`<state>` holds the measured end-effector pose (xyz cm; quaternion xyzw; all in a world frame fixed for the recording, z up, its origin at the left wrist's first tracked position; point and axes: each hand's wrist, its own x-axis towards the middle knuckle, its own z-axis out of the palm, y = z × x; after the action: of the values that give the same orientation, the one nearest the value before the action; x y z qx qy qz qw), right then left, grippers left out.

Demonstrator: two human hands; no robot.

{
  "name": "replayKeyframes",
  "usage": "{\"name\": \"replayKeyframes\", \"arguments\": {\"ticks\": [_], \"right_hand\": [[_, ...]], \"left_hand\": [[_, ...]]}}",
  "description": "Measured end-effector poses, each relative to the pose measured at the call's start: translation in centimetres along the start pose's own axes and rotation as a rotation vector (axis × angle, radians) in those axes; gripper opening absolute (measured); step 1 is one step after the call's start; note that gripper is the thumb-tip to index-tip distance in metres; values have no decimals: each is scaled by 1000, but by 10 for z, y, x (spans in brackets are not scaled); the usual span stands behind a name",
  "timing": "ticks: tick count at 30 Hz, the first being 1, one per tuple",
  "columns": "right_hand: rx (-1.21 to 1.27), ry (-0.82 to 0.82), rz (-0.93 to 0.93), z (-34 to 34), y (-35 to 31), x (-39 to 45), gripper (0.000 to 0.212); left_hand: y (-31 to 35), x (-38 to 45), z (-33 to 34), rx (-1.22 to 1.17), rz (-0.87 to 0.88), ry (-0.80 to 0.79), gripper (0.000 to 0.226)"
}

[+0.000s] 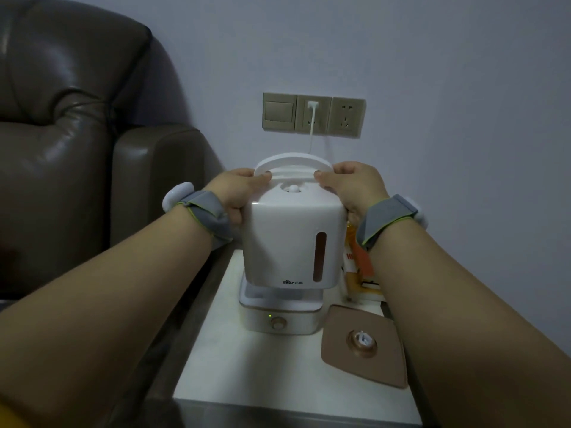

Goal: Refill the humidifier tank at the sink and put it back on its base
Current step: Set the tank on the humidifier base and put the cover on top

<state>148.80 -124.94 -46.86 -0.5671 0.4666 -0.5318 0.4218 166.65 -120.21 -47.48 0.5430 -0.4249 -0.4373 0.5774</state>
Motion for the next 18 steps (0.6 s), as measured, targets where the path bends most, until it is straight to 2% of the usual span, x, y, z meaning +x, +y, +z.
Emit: {"name": "replayKeyframes", "arguments": {"ticks": [2,4,6,8,15,18], "right_hand": [[19,-64,-5,-4,-1,0,19],[104,-199,-6,-7,3,-4,20],[224,-279,26,-3,9,-9,28],[303,-258,51,3,15,-11,37],[354,-165,102,14,34,-21,43],[352,-147,79,13,41,-19,35]], "left_hand": [[7,-1,-2,-13,-17,-14,12],[17,-3,-3,-20,-48,-24,15],[22,-3,-7,-4,-75,-23,14],[20,-4,-9,21,-86,-15,11],[1,-3,-12,-14,-133,10,5],[-6,-2,-9,5,-73,34,4]]}}
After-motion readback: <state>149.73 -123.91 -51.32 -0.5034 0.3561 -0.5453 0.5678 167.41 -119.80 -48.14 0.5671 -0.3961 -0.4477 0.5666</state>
